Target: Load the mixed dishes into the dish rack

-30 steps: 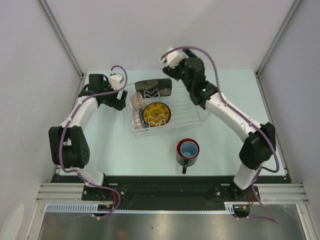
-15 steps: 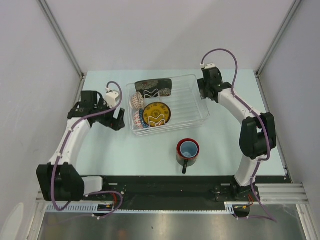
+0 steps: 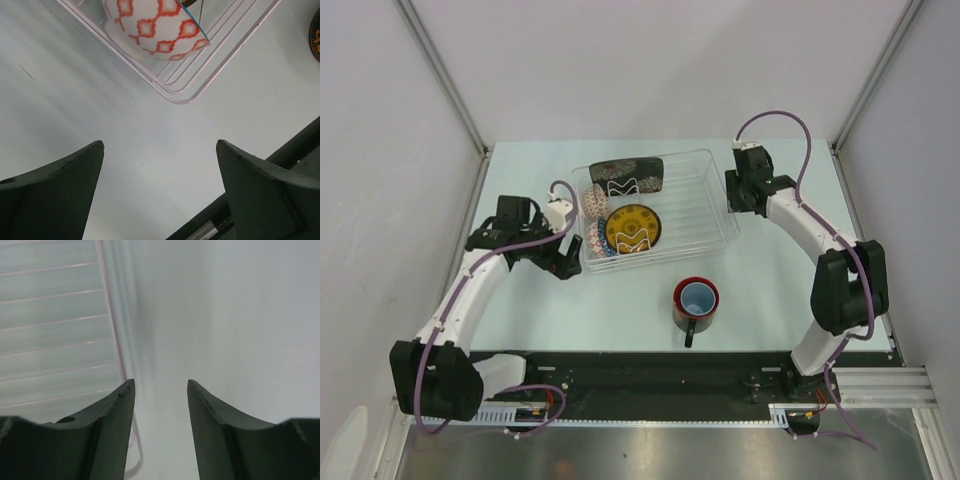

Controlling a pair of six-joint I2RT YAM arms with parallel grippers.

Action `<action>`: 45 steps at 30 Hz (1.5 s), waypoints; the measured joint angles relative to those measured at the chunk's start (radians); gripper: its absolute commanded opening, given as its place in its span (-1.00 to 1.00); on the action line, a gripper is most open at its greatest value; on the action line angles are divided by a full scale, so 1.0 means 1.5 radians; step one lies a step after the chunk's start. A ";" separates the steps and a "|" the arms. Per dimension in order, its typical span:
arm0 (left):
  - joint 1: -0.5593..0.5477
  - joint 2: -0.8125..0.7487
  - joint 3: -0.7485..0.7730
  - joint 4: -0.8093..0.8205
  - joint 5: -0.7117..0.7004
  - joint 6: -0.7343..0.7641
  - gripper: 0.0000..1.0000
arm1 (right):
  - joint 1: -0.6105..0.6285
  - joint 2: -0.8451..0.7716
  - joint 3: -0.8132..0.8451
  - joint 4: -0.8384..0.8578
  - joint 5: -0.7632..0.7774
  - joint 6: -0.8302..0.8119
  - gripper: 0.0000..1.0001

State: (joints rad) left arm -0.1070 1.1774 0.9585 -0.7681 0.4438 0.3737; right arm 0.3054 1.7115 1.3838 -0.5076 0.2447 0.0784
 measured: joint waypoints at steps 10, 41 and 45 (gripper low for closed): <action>-0.042 -0.006 -0.054 0.045 -0.033 -0.016 0.99 | 0.040 -0.067 -0.083 -0.023 -0.001 0.022 -0.05; -0.056 -0.238 0.019 -0.051 -0.121 0.053 0.99 | 0.325 -0.477 -0.211 -0.117 0.015 0.213 0.99; -0.057 -0.259 0.022 -0.059 -0.137 0.053 0.99 | 0.560 -0.502 -0.217 -0.141 0.144 0.228 0.99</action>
State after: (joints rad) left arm -0.1925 0.7887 0.9920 -0.8566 0.2382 0.4526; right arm 1.1454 0.9592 1.0576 -0.7185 0.4614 0.4198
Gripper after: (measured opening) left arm 0.996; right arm 0.989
